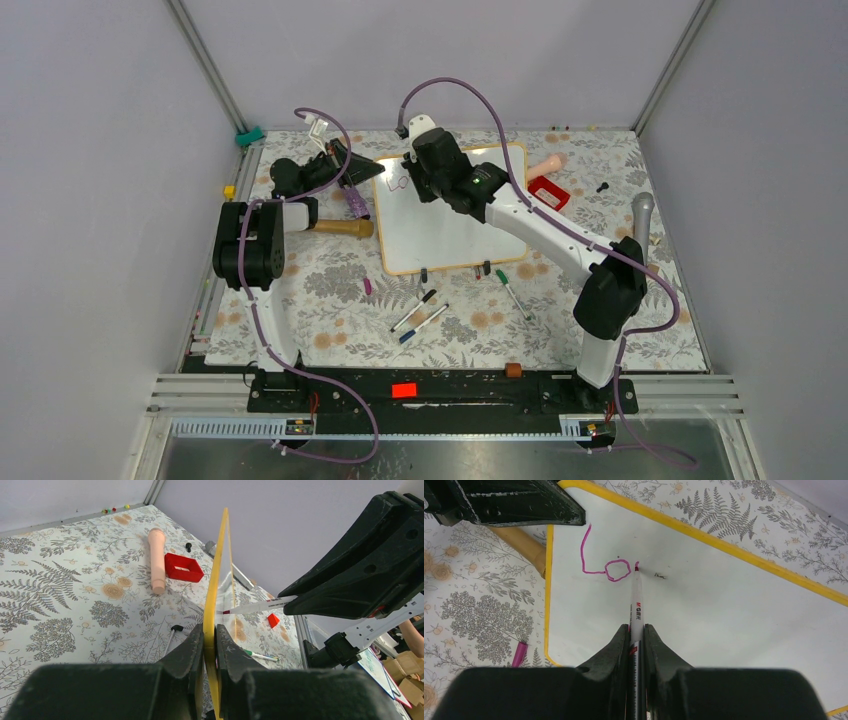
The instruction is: Write a sentence on the whiteboard
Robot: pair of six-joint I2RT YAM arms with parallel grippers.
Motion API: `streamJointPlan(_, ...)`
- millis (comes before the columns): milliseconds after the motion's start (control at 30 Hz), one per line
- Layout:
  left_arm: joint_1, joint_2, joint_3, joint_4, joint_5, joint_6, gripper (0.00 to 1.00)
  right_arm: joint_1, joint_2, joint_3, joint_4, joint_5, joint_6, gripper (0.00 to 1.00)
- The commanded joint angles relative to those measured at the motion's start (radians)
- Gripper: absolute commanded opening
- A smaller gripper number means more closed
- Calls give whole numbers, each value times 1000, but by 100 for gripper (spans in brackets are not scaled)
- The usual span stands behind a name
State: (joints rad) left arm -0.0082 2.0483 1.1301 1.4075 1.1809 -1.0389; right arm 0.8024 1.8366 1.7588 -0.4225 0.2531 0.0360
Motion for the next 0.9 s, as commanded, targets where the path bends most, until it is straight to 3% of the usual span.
streamJointPlan(0, -27, -26, -18, 68, 101, 87, 2, 5, -2, 3, -17, 43, 13, 0)
streamJointPlan(867, -27, -26, -19, 68, 100, 88, 1, 4, -14, -7, -38, 100, -8, 0)
